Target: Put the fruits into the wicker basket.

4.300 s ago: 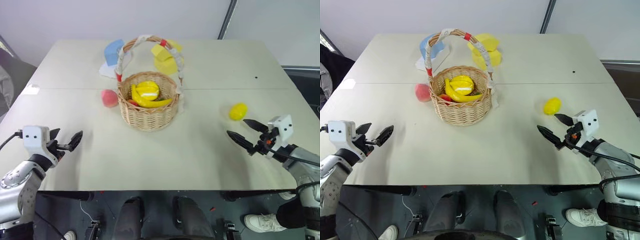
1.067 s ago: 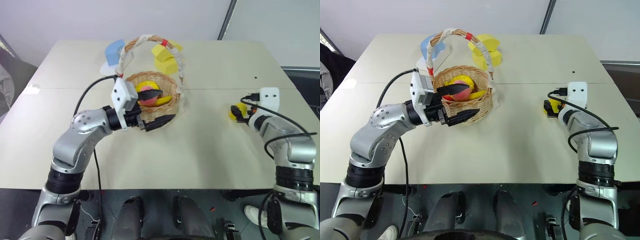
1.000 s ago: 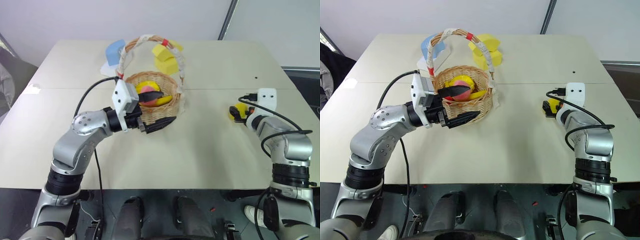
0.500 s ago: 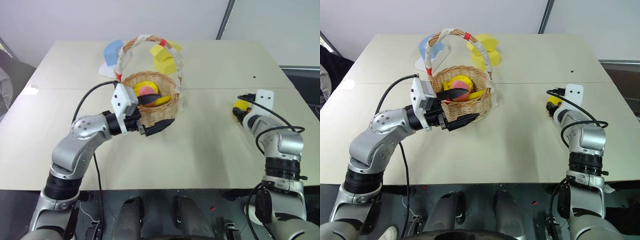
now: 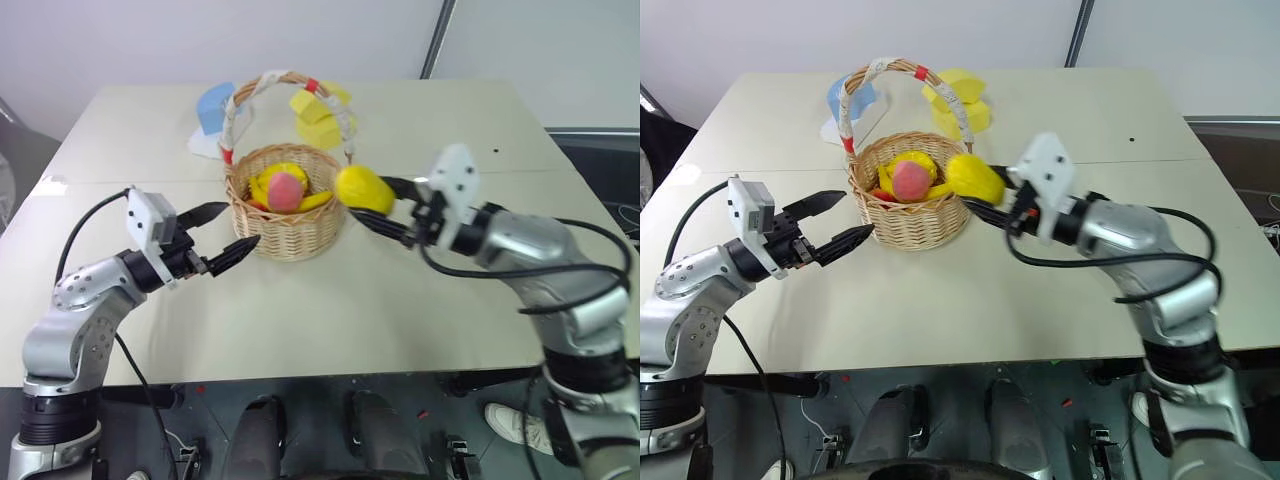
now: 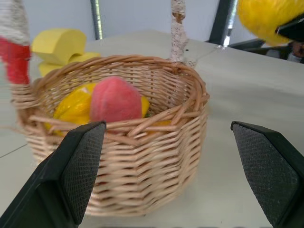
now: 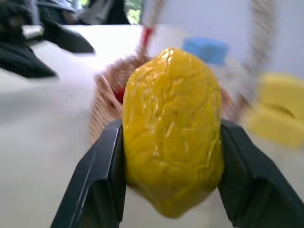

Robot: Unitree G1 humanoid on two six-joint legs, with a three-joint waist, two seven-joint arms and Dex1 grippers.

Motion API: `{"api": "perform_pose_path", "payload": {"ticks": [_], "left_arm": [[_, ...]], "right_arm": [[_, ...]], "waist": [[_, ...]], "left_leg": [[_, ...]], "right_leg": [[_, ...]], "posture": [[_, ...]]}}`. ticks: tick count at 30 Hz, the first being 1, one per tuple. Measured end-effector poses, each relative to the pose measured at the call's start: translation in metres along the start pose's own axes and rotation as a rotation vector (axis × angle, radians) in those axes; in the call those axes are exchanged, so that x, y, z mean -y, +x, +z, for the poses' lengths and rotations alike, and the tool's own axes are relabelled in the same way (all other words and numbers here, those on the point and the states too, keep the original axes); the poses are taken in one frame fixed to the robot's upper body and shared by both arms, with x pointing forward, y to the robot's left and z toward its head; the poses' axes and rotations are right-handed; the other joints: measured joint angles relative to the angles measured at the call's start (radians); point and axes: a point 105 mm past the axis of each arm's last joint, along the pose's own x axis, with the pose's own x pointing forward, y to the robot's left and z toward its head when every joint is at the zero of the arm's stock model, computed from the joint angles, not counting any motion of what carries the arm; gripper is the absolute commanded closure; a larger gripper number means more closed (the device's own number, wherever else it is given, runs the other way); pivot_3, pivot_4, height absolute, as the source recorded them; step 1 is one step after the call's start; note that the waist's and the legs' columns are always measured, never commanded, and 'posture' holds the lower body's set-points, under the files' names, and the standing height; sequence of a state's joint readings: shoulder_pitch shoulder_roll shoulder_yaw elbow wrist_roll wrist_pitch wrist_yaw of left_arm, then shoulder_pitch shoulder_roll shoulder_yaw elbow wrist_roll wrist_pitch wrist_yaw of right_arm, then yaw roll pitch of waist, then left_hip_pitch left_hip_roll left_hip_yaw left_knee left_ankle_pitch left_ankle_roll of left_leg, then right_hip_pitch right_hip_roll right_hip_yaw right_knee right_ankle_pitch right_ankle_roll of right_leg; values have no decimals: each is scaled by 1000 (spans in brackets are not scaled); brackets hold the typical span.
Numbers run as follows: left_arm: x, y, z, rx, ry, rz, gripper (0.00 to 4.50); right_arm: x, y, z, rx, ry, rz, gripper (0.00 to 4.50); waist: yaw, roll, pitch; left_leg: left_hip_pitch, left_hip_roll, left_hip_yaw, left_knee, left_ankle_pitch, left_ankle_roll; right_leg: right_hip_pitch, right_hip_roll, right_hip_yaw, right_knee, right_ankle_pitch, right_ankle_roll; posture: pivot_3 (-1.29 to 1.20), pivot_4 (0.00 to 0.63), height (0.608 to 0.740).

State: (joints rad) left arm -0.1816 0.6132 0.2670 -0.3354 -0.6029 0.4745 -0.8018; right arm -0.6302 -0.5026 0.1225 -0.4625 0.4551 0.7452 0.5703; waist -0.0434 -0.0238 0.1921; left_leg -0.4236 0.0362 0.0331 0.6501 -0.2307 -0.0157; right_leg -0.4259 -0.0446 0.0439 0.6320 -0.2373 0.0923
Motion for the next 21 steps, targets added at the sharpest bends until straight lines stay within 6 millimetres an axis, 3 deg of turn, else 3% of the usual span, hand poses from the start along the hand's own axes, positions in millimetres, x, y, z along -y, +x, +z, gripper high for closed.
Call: {"api": "perform_pose_path", "payload": {"ticks": [4,7,8,10,11,12,16,19,21], "left_arm": [[3,0,1,13,0,13,0],[5,2,4,30,2,21,0],[6,2,6,36,3,21,0],[8,3,8,45,11,22,0],[9,4,9,46,14,21,0],[9,4,9,47,14,22,0],[11,6,9,48,12,20,0],[11,7,9,50,10,17,0],[12,8,9,50,9,14,0]], "right_arm": [[-2,59,-5,-41,64,-70,2531],[3,73,-18,-85,95,-113,2531],[7,75,-23,-100,108,-127,1556],[11,77,-27,-109,120,-143,716],[11,77,-26,-106,116,-145,165],[11,77,-24,-96,108,-144,65],[6,64,-6,-17,48,-110,65],[-16,29,4,104,89,36,65],[-16,13,-1,116,147,46,65]], "waist": [[4,-1,0],[17,-1,0],[21,-1,0],[25,-1,0],[25,-1,0],[25,-1,0],[26,-1,0],[29,-1,-1],[26,-1,-1]], "left_leg": [[-2,0,0,-1,1,-1],[-3,-1,1,-2,1,-1],[-4,-1,2,-2,1,-1],[-4,-1,3,-2,0,-1],[-4,-1,3,-2,0,-1],[-4,-1,3,-2,0,-1],[-3,-1,2,-2,0,-1],[-3,-1,1,-2,0,-1],[-3,-1,1,-2,0,-1]], "right_leg": [[-2,0,0,1,1,0],[-3,-2,0,0,2,3],[-3,-2,0,-1,2,3],[-3,-3,0,-2,2,3],[-3,-3,0,-2,2,3],[-3,-3,0,-1,2,3],[-3,-2,0,-1,1,1],[-2,-2,-1,-2,1,2],[-2,-2,0,-1,0,1]], "posture": [[0,150,740],[0,150,740],[0,150,740],[0,150,740],[0,150,740],[0,150,740],[0,150,740],[0,150,740],[0,150,740]]}}
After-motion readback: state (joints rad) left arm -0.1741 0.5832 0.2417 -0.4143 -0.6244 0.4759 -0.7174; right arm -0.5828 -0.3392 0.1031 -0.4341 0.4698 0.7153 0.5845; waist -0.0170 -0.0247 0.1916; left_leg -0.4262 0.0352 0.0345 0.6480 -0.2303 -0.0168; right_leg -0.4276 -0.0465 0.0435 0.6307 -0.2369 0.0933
